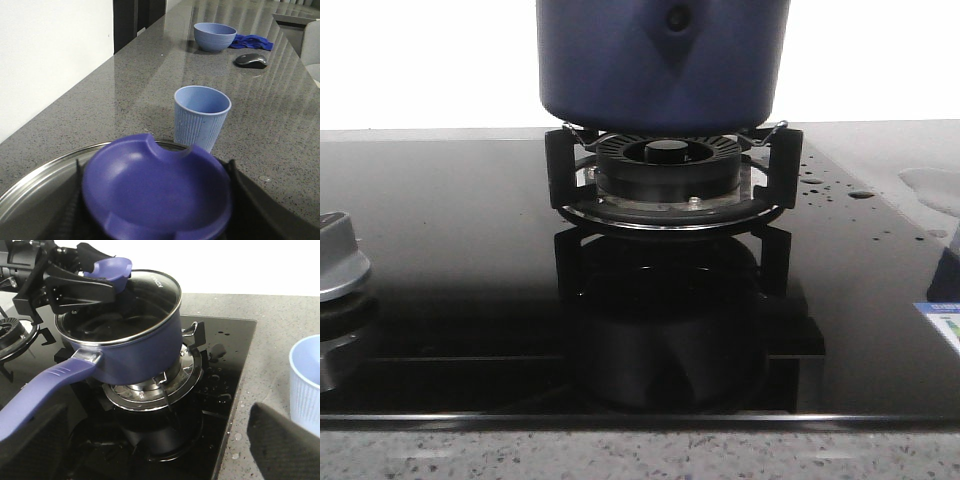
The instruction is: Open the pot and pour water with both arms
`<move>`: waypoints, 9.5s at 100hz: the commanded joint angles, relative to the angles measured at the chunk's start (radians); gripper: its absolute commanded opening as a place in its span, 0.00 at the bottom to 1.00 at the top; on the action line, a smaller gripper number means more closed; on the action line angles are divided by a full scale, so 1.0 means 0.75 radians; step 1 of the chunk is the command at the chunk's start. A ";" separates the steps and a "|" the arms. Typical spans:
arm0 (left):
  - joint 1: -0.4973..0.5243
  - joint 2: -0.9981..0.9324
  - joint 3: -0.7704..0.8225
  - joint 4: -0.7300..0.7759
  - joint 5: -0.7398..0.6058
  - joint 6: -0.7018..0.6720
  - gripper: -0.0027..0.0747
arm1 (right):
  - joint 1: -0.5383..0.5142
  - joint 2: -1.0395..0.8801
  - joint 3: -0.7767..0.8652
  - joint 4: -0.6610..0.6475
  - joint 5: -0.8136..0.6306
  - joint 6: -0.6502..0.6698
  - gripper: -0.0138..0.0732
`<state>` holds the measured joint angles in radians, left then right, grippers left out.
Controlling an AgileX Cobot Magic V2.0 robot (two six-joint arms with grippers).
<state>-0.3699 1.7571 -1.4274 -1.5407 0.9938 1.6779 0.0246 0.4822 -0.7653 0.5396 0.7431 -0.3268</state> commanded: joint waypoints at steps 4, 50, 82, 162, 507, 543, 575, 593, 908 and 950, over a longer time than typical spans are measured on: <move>-0.015 -0.059 -0.042 -0.118 0.071 0.001 0.35 | -0.007 0.018 -0.044 0.006 -0.135 -0.013 0.91; 0.057 -0.317 -0.046 -0.208 0.098 -0.002 0.32 | -0.007 0.026 -0.044 -0.559 -0.234 -0.013 0.91; 0.096 -0.491 -0.046 -0.167 0.107 -0.081 0.32 | -0.007 0.033 0.106 -0.572 -0.508 0.081 0.91; 0.096 -0.548 -0.046 -0.052 0.090 -0.108 0.32 | -0.007 0.488 0.563 -0.432 -1.522 0.187 0.91; 0.329 -0.871 0.104 -0.018 0.069 -0.280 0.35 | 0.364 1.267 -0.854 -3.057 -1.125 0.368 0.41; 0.329 -0.868 0.104 -0.013 0.069 -0.280 0.35 | 0.396 1.292 -0.926 -3.119 -1.077 0.371 0.41; 0.329 -0.851 0.104 -0.011 0.064 -0.280 0.35 | 0.401 1.285 -0.894 -2.876 -0.931 0.941 0.41; 0.326 -0.848 0.104 -0.008 0.055 -0.280 0.35 | 0.432 1.215 -0.844 -2.420 -0.419 1.244 0.41; -0.040 -0.107 0.061 -0.337 -0.237 0.148 0.60 | -0.401 0.148 0.323 -2.045 -1.583 1.756 0.08; 0.021 -0.279 0.058 -0.395 -0.116 0.099 0.63 | -0.365 0.148 0.323 -2.048 -1.563 1.756 0.08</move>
<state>-0.3789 1.6684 -1.3482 -1.7524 0.8463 1.7834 -0.2734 0.5947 -0.4936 -1.0156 -0.4047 0.9922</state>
